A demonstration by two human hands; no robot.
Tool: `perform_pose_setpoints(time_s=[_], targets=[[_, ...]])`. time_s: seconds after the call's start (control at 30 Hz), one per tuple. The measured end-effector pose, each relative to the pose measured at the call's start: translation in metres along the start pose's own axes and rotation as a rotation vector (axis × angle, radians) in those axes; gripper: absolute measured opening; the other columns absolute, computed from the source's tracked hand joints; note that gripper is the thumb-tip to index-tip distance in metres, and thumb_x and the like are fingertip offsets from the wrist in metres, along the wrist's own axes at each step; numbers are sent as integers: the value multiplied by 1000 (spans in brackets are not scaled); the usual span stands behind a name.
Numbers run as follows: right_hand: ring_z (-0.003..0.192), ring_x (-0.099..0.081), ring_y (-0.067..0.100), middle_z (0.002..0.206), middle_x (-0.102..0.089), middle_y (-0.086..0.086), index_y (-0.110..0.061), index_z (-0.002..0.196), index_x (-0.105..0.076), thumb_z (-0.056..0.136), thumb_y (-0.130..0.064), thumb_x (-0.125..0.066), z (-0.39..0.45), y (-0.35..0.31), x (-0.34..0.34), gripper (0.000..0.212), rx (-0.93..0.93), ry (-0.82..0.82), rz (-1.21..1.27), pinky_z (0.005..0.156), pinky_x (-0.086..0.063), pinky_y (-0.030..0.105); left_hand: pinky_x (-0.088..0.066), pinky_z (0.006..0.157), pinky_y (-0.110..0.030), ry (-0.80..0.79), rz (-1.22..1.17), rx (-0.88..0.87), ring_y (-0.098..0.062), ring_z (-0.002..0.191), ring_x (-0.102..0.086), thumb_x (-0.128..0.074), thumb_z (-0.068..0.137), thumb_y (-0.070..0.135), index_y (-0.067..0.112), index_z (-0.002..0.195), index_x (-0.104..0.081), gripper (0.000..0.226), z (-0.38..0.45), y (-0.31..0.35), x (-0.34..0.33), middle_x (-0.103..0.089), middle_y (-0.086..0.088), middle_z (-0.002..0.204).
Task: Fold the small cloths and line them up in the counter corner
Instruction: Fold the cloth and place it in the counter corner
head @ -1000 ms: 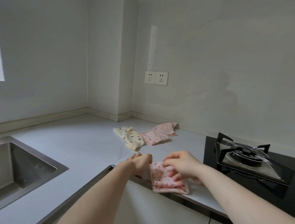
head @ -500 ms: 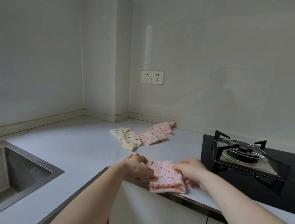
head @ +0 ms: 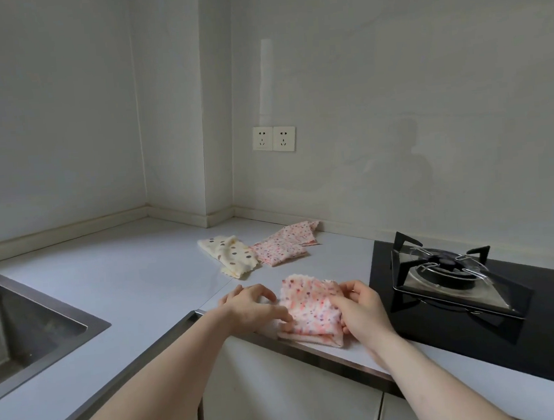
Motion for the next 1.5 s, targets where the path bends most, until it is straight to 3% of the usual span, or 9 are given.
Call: perform_pose_setpoints(time_s=[0.27, 0.4, 0.63, 0.87, 1.03, 1.2, 1.3, 1.4, 1.5], targets=[[75, -75, 6, 107, -70, -5, -19, 109, -66, 94, 5, -58, -9, -4, 3, 29, 129, 65, 35, 58, -57, 18, -1, 123, -47, 18, 172, -99, -24, 157, 0, -56, 87, 68, 46, 147, -39, 66, -3, 6, -8, -20, 10, 168], [75, -69, 2, 90, -74, -9, -24, 95, -76, 94, 1, -57, -10, -4, -1, 31, 204, 87, -141, 56, -54, 17, 0, 124, -49, 16, 215, -96, -25, 158, 2, -48, 93, 63, 44, 153, -32, 65, -2, 6, -9, -14, 10, 170], [90, -67, 11, 98, -71, -3, -31, 78, -75, 87, -7, -56, -7, 1, -4, 32, 201, 90, -301, 73, -62, 34, -6, 123, -47, -2, 239, -102, -23, 155, -6, -45, 88, 62, 47, 146, -41, 60, 0, 6, -10, -20, 15, 166], [84, -68, 5, 80, -75, -13, -25, 64, -71, 81, 3, -50, -13, -2, -10, 39, 204, 19, -357, 75, -61, 36, -23, 116, -43, 33, 214, -122, -23, 134, -31, -47, 102, 22, 44, 125, -50, 32, 1, 5, -4, -36, 20, 154], [76, -65, 11, 78, -71, -8, -21, 70, -67, 78, -23, -54, -22, -10, -22, 16, 288, -55, -487, 71, -56, 34, -11, 120, -46, -39, 306, -135, -27, 149, -17, -15, 78, 69, 57, 146, -32, 72, -7, 12, -5, -31, 16, 159], [76, -65, 6, 76, -73, -8, -16, 68, -71, 90, -44, -50, -24, -14, -26, 41, 297, -133, -452, 77, -53, 34, -10, 121, -46, -2, 306, -98, -21, 152, -13, -15, 55, 102, 53, 152, -29, 109, -5, 12, -10, -23, 14, 165], [75, -68, 1, 74, -75, -15, -17, 65, -75, 100, -41, -53, -19, -9, -21, 47, 229, -110, -394, 80, -54, 28, -6, 124, -45, 50, 264, -33, -21, 156, -7, -30, 70, 95, 43, 154, -32, 99, -6, 12, -9, -18, 12, 168], [76, -66, 5, 75, -71, -15, -20, 82, -73, 91, -33, -63, -18, -7, -22, 19, 276, -83, -450, 78, -55, 30, -6, 125, -45, 52, 280, -33, -22, 156, -4, -37, 76, 89, 41, 155, -29, 92, -6, 11, -10, -16, 11, 168], [107, -59, 7, 111, -66, -19, -33, 113, -67, 87, -32, -62, -19, -8, -25, 27, 301, -87, -569, 99, -46, 29, -9, 123, -44, 71, 289, -47, -21, 154, -10, -25, 62, 93, 42, 154, -31, 105, -7, 12, -11, -20, 13, 167]])
Point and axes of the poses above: each hand's wrist, its own z-axis towards the middle knuckle, its own x-axis out of the back of the hand, y = z × x, the point moved 6 cm from there along z, towards the middle knuckle
